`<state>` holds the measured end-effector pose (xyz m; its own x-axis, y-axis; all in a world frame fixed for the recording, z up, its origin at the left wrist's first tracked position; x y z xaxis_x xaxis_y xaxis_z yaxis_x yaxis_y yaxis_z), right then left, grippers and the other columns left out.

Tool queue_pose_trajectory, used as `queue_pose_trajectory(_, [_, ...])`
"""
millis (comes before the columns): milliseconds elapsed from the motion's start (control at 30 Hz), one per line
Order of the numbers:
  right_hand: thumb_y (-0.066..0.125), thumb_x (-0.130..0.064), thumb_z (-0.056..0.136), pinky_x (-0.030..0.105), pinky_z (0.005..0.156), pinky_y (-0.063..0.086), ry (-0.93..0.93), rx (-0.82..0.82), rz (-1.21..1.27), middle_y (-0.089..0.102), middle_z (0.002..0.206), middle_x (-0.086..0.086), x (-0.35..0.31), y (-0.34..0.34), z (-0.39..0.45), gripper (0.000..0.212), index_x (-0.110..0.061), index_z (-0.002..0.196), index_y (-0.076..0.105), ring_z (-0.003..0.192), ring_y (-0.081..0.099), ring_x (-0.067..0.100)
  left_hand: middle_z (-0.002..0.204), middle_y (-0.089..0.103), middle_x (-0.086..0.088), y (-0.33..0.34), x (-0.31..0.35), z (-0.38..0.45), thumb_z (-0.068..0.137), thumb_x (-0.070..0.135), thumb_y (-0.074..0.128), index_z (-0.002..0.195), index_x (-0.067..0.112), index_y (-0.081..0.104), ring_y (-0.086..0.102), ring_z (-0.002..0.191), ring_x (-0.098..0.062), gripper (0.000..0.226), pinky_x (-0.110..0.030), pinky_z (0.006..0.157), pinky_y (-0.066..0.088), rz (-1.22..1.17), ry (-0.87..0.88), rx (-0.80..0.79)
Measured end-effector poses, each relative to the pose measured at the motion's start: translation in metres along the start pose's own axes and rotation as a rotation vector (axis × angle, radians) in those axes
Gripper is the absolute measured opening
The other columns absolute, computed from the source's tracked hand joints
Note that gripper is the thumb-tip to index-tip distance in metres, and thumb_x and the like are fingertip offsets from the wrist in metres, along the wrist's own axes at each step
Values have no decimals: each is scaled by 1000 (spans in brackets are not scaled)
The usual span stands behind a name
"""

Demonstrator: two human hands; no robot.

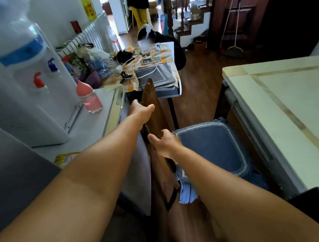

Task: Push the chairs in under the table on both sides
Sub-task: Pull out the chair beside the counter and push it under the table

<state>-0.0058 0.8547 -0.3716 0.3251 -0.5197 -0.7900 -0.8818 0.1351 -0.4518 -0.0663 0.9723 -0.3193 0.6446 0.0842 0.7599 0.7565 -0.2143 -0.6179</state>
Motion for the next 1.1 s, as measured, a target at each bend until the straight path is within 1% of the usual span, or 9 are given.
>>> queue_pose_trajectory(100, [45, -55, 89, 39, 94, 42, -100, 152, 69, 52, 138, 10, 14, -27, -27, 67, -13, 140, 32, 124, 50, 29, 145, 45, -12, -4, 5, -37, 89, 40, 55, 145, 11, 29, 47, 129, -30, 68, -36, 99, 41, -108, 56, 114])
queue_pose_trajectory(267, [48, -47, 91, 30, 75, 41, -254, 423, 216, 61, 110, 5, 43, -81, -88, 51, -11, 126, 46, 95, 57, 19, 130, 58, -10, -1, 13, -107, 92, 40, 49, 135, 10, 44, 56, 110, -21, 52, -25, 78, 38, -253, 96, 295])
queue_pose_trajectory(400, [50, -39, 92, 25, 67, 38, -328, 568, 206, 59, 98, 1, 64, -119, -139, 42, -8, 120, 50, 84, 54, 16, 118, 65, -7, 15, 21, -164, 93, 37, 50, 128, 9, 50, 59, 95, -16, 45, -16, 67, 39, -358, 105, 317])
queue_pose_trajectory(467, [50, -37, 93, 23, 68, 36, -337, 633, 199, 59, 95, 1, 76, -137, -162, 38, -7, 117, 53, 82, 54, 14, 114, 65, -6, 24, 24, -190, 93, 36, 50, 127, 9, 51, 56, 81, -10, 43, -11, 60, 41, -389, 117, 287])
queue_pose_trajectory(567, [50, -36, 93, 18, 62, 31, -320, 714, 158, 56, 93, -2, 95, -155, -193, 37, -8, 115, 54, 80, 51, 12, 114, 66, -10, 36, 28, -226, 92, 35, 52, 124, 9, 53, 60, 96, -21, 41, -29, 80, 48, -423, 99, 233])
queue_pose_trajectory(633, [51, -35, 92, 16, 61, 30, -302, 758, 147, 56, 93, 0, 108, -163, -215, 36, -7, 116, 54, 80, 50, 13, 115, 65, -12, 46, 30, -247, 92, 34, 52, 123, 8, 53, 61, 104, -27, 41, -34, 88, 49, -438, 94, 186])
queue_pose_trajectory(800, [56, -30, 89, 27, 78, 42, -215, 824, 119, 65, 109, 12, 144, -174, -267, 36, -6, 116, 55, 99, 61, 29, 115, 66, -15, 84, 29, -301, 90, 38, 53, 124, 10, 51, 62, 104, -33, 45, -40, 90, 51, -479, 82, -23])
queue_pose_trajectory(933, [59, -27, 84, 40, 95, 45, -44, 758, -1, 59, 120, 17, 182, -165, -313, 45, -5, 123, 49, 110, 56, 34, 124, 62, -17, 122, 11, -352, 88, 43, 52, 131, 12, 45, 59, 112, -37, 53, -39, 83, 49, -430, 51, -222])
queue_pose_trajectory(1100, [61, -36, 82, 41, 92, 47, 160, 578, -91, 57, 126, 15, 238, -144, -373, 58, -7, 130, 44, 112, 56, 32, 134, 55, -17, 155, -24, -415, 86, 51, 48, 136, 9, 42, 55, 118, -36, 66, -43, 92, 48, -282, -13, -390])
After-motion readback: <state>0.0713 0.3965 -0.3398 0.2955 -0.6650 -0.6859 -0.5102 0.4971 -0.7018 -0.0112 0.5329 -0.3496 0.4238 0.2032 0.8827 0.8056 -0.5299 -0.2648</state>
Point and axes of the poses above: each hand's wrist, its own z-axis towards the middle knuckle, its own y-axis out of the palm, x = y × z, the point moved 4 cm from there along z, towards the middle knuckle
